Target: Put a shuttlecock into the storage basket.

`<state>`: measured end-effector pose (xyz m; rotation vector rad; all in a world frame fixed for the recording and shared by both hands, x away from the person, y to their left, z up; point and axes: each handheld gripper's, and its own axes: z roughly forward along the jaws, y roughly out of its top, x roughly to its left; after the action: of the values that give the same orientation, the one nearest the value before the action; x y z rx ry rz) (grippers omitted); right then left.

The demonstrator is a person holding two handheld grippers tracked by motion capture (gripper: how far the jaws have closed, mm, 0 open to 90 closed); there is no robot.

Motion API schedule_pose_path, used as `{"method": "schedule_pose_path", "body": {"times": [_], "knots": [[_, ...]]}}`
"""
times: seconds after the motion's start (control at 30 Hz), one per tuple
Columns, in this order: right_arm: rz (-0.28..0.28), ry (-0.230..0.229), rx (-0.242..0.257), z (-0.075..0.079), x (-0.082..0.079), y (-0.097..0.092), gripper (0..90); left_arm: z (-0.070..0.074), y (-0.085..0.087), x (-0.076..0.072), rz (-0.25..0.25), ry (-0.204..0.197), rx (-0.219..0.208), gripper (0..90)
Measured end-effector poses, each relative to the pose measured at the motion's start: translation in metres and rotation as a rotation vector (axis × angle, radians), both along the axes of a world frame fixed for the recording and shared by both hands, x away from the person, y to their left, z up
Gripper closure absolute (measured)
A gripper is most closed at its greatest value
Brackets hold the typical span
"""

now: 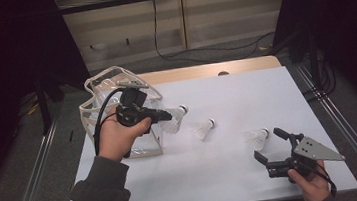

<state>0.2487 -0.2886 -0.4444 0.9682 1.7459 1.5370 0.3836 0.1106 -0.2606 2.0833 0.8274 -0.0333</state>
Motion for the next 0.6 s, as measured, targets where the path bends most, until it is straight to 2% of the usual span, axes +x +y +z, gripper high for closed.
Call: {"method": "schedule_pose_path", "body": {"times": [0.6], "knots": [[-0.003, -0.001, 0.003, 0.0, -0.001, -0.001, 0.5, 0.017, 0.0, 0.008, 0.033, -0.01, 0.007, 89.7]]}}
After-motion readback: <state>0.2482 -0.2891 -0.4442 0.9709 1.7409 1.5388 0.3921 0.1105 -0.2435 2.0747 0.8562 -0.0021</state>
